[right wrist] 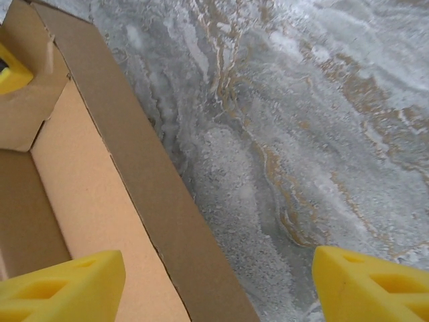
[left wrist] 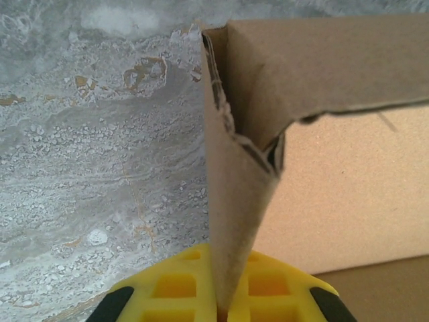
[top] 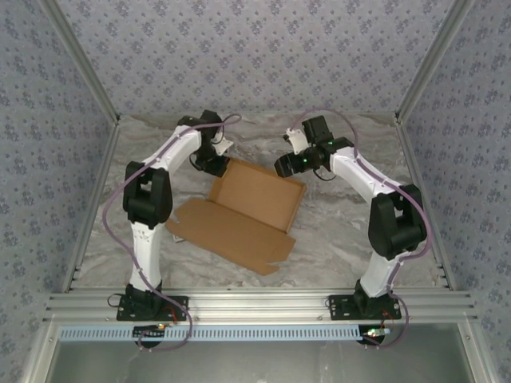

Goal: Fold the paper box

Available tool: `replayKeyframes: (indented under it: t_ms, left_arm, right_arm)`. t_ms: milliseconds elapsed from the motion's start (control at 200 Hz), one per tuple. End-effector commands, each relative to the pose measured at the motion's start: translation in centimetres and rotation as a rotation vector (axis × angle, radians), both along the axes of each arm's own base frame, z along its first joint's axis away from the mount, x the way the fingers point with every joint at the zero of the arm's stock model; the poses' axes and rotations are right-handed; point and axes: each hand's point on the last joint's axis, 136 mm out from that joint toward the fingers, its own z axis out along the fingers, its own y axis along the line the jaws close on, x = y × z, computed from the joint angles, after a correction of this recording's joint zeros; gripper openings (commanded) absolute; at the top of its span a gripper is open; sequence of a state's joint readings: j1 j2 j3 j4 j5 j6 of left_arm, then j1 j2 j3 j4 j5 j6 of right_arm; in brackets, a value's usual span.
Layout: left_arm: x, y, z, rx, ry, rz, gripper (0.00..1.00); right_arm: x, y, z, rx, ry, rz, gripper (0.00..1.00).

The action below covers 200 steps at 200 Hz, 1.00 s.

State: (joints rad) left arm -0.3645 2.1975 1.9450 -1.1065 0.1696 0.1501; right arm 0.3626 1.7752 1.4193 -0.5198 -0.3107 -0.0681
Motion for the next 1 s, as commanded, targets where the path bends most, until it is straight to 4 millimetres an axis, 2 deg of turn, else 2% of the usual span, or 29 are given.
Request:
replayKeyframes:
  t_ms: [0, 225, 390, 555, 715, 889, 994]
  left_arm:
    - [-0.5, 0.1, 0.1, 0.059, 0.038, -0.036, 0.1]
    - [0.8, -0.9, -1.0, 0.101, 0.05, -0.049, 0.24]
    - [2.2, -2.1, 0.1, 0.064, 0.009, -0.039, 0.38]
    - [4.2, -3.9, 3.9, -0.034, -0.091, -0.02, 0.49]
    - [6.3, -4.7, 9.5, -0.112, -0.249, 0.003, 0.6]
    - [7.3, -3.3, 16.2, -0.188, -0.409, 0.071, 0.62]
    - [7.3, -1.5, 18.9, -0.214, -0.473, 0.127, 0.62]
  right_arm:
    - [0.2, 1.0, 1.0, 0.046, -0.006, 0.011, 0.76]
    - [0.0, 0.2, 1.1, 0.042, -0.006, -0.021, 0.75]
    - [-0.4, -0.6, 1.2, 0.028, -0.011, -0.046, 0.75]
    - [-0.4, -1.5, 0.3, -0.011, 0.0, -0.09, 0.75]
    - [-0.1, -1.5, -1.9, -0.086, 0.032, -0.094, 0.74]
    - [0.9, 0.1, -4.5, -0.128, 0.067, -0.028, 0.73]
    - [1.0, 1.9, -5.5, -0.137, 0.083, 0.03, 0.73]
